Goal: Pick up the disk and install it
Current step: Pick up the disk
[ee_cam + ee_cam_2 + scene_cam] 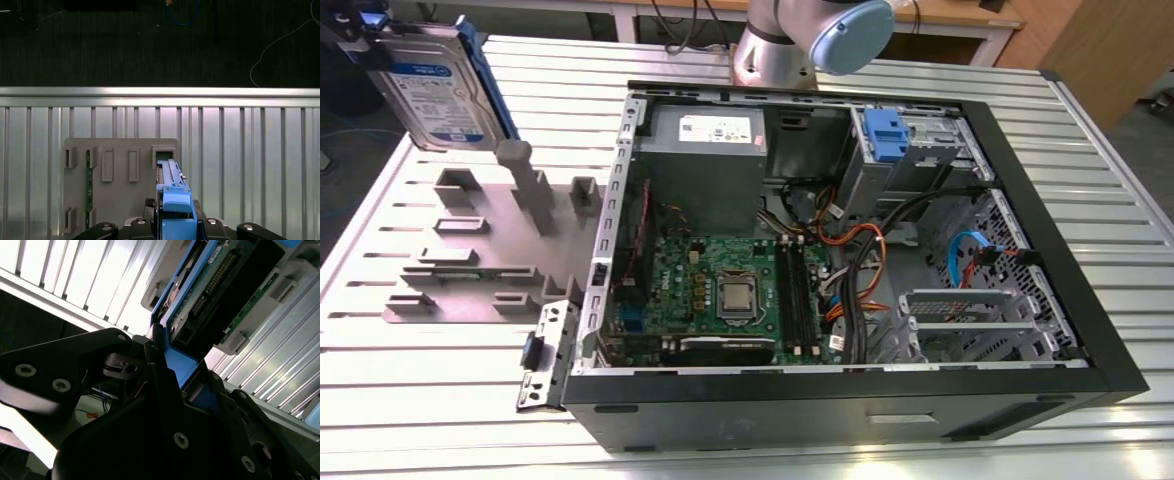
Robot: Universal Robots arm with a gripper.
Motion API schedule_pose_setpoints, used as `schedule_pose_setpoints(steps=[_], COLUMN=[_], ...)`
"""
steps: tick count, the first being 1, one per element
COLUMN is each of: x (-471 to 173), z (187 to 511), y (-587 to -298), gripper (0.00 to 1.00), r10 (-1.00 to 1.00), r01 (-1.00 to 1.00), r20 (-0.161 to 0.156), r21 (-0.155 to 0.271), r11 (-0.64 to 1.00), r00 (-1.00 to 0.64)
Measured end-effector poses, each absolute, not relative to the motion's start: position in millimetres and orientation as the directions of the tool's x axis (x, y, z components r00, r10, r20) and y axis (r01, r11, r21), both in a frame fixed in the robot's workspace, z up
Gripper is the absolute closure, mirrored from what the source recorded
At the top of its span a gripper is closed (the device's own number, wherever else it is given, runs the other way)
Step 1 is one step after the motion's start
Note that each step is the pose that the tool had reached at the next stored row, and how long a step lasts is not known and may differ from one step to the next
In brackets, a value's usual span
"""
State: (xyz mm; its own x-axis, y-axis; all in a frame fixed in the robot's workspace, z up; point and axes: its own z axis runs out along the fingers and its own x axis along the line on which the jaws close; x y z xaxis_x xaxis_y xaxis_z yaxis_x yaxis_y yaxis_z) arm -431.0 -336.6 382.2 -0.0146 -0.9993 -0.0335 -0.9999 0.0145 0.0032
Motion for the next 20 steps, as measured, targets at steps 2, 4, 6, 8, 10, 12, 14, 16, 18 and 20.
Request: schedule_pose_setpoints(steps=[2, 4, 6, 8, 10, 12, 14, 16, 18, 20], x=[-431.0, -431.0, -431.0, -431.0, -431.0, -431.0, -431.0, -431.0, -431.0, -431.0], z=[382.7, 383.2, 383.6, 384.1, 384.6, 385.1, 385.6, 385.9, 386.2, 386.6], y=[-336.6, -336.6, -336.6, -336.6, -336.6, -336.6, -336.6, -336.6, -336.6, -336.6], gripper=[0.63, 0.63, 0.63, 0.63, 0.63, 0.63, 0.63, 0.63, 0.63, 0.63], r10=[-0.999, -0.999, -0.999, -0.999, -0.999, -0.999, -0.999, -0.999, -0.999, -0.999], r01=[-1.0, -1.0, -1.0, -1.0, -1.0, -1.0, -1.0, -1.0, -1.0, -1.0], r20=[-0.034, -0.034, -0.034, -0.033, -0.033, -0.033, -0.034, -0.034, -0.033, -0.033], r21=[0.003, 0.003, 0.003, 0.003, 0.003, 0.003, 0.003, 0.003, 0.003, 0.003], r11=[0.015, 0.015, 0.015, 0.015, 0.015, 0.015, 0.015, 0.015, 0.015, 0.015], r00=[-0.015, -0.015, -0.015, -0.015, -0.015, -0.015, -0.015, -0.015, -0.015, -0.015])
